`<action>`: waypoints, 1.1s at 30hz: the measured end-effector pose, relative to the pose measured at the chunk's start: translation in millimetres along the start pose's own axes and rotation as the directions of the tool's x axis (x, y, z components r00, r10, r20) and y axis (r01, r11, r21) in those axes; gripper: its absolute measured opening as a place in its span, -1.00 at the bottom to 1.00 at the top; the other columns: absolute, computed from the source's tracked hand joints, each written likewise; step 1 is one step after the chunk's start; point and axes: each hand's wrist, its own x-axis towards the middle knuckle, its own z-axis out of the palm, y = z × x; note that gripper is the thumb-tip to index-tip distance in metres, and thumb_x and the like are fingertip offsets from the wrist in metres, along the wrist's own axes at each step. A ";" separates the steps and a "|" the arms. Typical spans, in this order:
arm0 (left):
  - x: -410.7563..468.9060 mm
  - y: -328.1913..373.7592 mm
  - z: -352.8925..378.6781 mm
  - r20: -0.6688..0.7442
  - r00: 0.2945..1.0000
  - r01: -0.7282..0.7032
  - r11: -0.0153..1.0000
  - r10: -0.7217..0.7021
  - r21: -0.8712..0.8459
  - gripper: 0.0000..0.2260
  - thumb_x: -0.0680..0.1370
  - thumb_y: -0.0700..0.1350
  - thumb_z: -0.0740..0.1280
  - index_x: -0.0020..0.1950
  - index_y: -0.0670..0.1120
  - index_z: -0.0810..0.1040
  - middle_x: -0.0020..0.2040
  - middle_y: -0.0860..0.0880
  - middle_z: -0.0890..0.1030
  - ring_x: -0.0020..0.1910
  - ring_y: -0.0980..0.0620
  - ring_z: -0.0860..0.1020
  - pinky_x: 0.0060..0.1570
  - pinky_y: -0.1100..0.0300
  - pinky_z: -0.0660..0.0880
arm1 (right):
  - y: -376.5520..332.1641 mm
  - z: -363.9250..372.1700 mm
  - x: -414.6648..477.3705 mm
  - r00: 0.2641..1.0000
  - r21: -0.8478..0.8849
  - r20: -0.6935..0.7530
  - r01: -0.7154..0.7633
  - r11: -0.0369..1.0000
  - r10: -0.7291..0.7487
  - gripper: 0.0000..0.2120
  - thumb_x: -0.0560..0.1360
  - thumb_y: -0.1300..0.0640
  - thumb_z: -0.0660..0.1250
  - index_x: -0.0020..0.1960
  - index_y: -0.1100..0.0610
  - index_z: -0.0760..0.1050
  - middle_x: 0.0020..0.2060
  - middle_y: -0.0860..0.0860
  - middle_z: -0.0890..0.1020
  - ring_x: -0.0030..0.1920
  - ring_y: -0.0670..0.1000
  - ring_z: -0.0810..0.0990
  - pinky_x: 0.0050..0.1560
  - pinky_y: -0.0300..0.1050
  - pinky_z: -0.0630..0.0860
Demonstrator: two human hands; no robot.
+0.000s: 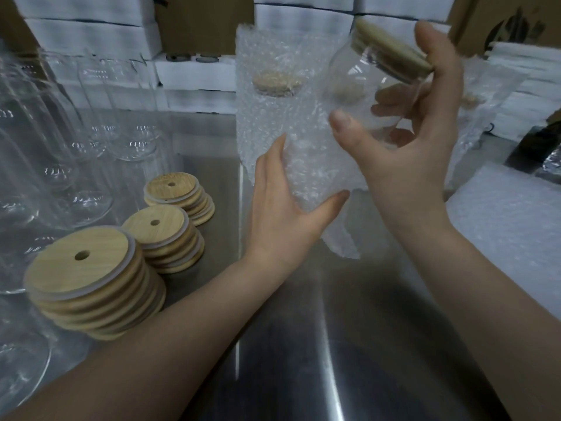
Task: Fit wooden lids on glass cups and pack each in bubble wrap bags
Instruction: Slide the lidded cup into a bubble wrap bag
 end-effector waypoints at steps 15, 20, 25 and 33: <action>4.4 3.7 0.6 -0.119 0.993 -0.037 0.981 0.015 -0.190 -0.28 0.34 0.02 0.52 0.44 -0.08 0.34 0.31 0.05 0.47 0.32 0.20 0.44 0.28 0.33 0.38 | -5.6 6.0 -4.6 0.963 -0.046 0.270 -0.016 0.999 0.028 -0.36 0.38 0.05 0.52 0.37 0.00 0.33 0.22 -0.25 0.40 0.18 -0.03 0.49 0.09 -0.26 0.43; 8.0 5.4 -2.1 -0.132 0.991 -0.069 0.970 0.038 -0.233 -0.37 0.37 -0.04 0.52 0.39 0.00 0.37 0.29 0.08 0.49 0.28 0.28 0.45 0.20 0.42 0.38 | -5.8 7.4 -4.1 0.944 -0.006 0.324 -0.069 0.998 0.067 -0.48 0.40 0.09 0.48 0.28 -0.03 0.34 0.19 -0.23 0.42 0.16 0.00 0.49 0.15 -0.13 0.48; 12.2 8.4 -2.7 -0.142 0.989 -0.077 0.962 0.041 -0.262 -0.35 0.37 -0.06 0.51 0.40 -0.14 0.38 0.27 0.00 0.54 0.28 0.15 0.50 0.28 0.17 0.45 | -6.9 8.5 -3.6 0.935 0.014 0.347 -0.079 0.997 0.070 -0.55 0.43 0.11 0.44 0.24 -0.01 0.35 0.14 -0.25 0.43 0.17 0.01 0.48 0.14 -0.05 0.50; 14.9 8.9 -4.2 -0.136 0.988 -0.114 0.937 0.072 -0.330 -0.44 0.40 -0.13 0.52 0.35 -0.15 0.42 0.22 -0.04 0.59 0.23 0.08 0.56 0.26 -0.03 0.49 | -4.5 8.8 -3.5 0.937 -0.068 0.339 -0.061 0.996 0.081 -0.66 0.44 -0.06 0.30 0.13 0.10 0.49 0.06 -0.03 0.53 0.15 -0.08 0.44 0.13 -0.39 0.30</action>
